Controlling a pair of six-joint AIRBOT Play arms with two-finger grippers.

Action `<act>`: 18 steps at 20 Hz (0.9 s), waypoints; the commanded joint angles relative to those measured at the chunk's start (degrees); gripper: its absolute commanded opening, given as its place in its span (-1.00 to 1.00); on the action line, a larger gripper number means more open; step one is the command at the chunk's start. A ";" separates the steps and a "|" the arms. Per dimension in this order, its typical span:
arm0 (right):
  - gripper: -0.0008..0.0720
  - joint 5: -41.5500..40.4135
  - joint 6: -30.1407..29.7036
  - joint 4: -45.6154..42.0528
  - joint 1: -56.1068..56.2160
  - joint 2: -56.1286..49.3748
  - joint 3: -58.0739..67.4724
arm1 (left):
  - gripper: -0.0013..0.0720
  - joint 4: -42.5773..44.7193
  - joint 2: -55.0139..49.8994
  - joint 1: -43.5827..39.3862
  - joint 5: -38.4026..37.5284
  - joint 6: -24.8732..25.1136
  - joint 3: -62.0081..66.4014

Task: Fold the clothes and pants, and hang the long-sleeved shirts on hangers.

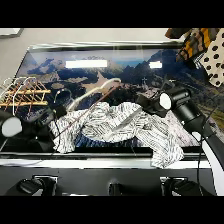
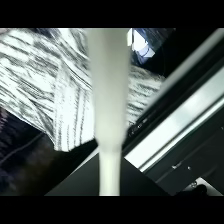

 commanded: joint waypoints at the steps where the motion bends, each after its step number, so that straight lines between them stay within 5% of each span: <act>1: -0.89 -1.27 2.56 -0.59 -0.02 -0.52 0.07 | -0.92 0.81 6.80 -5.20 -1.09 -4.15 -5.46; 9: -0.89 -3.65 5.53 -0.09 -0.02 -1.84 0.07 | -0.92 0.81 8.63 -15.89 -2.54 -8.00 -9.60; 18: -0.89 -1.75 2.12 3.15 0.00 -1.84 0.07 | -0.92 0.57 -1.22 -16.68 -0.76 -8.11 -10.14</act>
